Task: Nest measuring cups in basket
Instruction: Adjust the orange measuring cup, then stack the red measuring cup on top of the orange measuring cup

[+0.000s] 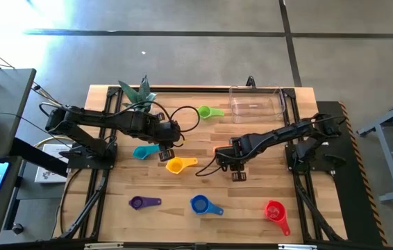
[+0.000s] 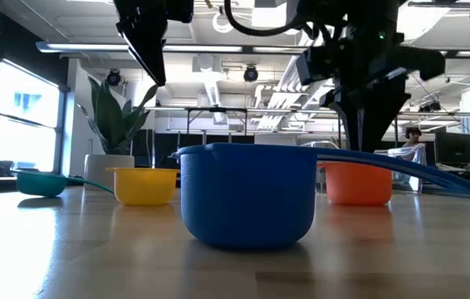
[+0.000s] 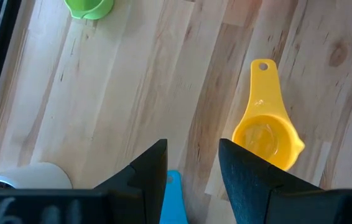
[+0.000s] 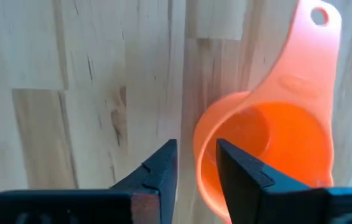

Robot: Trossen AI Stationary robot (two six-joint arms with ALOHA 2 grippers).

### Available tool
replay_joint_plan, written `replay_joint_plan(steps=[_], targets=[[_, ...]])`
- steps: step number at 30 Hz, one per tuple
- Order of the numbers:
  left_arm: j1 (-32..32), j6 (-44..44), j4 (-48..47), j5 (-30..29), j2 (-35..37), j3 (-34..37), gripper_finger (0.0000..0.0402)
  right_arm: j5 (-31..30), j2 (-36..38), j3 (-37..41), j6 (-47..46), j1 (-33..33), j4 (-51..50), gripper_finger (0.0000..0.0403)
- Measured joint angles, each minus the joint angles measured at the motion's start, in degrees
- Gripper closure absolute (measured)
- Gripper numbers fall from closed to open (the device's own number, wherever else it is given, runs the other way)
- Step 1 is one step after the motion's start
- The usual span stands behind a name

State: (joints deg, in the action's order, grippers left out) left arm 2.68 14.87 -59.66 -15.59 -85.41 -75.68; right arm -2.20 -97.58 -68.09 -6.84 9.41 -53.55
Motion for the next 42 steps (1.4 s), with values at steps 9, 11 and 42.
replay_joint_plan(steps=[9,11,42], targets=[[0.0,0.0,0.0,0.0,0.0,0.0,0.0268,5.3,0.0,-7.7,-16.6,0.0,-9.3,0.0295],[0.0,0.0,0.0,0.0,0.0,0.0,0.0268,6.9,0.0,-9.3,-23.0,0.2,-11.3,0.0295],[0.0,-2.0,0.0,0.0,0.0,0.0,0.0268,9.2,2.4,-11.3,-90.6,31.5,-26.5,0.0295]])
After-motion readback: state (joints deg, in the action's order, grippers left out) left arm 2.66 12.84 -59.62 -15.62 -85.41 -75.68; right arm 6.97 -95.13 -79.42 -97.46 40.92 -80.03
